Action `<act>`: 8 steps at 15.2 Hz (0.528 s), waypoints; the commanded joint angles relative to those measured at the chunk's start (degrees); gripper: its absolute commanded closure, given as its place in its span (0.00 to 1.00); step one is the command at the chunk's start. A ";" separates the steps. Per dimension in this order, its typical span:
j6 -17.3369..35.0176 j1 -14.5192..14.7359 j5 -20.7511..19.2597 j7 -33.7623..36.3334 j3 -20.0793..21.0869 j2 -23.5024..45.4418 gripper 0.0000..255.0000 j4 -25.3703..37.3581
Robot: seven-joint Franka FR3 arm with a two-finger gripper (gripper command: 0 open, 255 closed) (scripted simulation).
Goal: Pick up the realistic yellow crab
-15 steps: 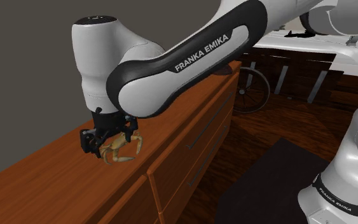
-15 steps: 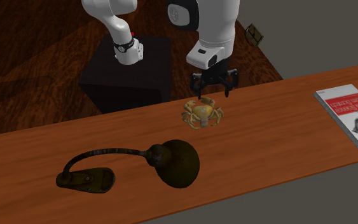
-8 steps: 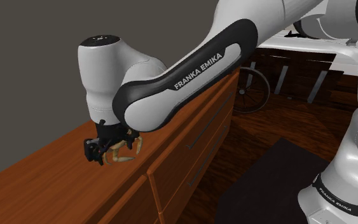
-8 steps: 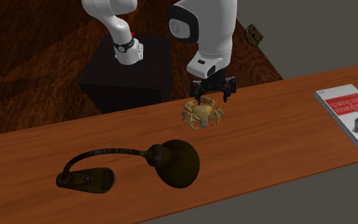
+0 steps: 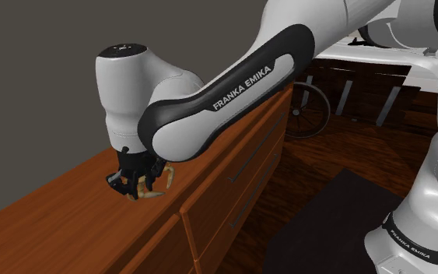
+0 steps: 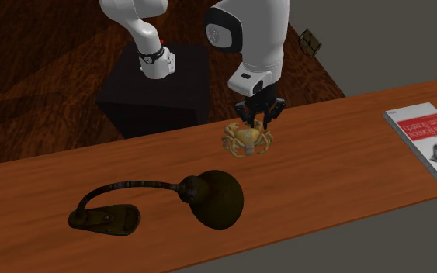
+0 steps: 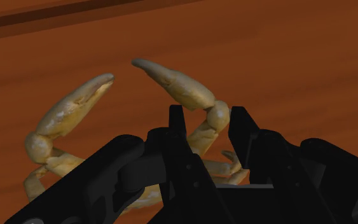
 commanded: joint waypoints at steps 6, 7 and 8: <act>-2.40 -0.35 1.15 -0.77 0.58 -1.34 1.00 1.22; -3.03 -0.42 1.42 -0.97 0.71 -1.63 1.00 1.61; -3.68 -0.49 1.67 -1.15 0.83 -1.92 1.00 2.02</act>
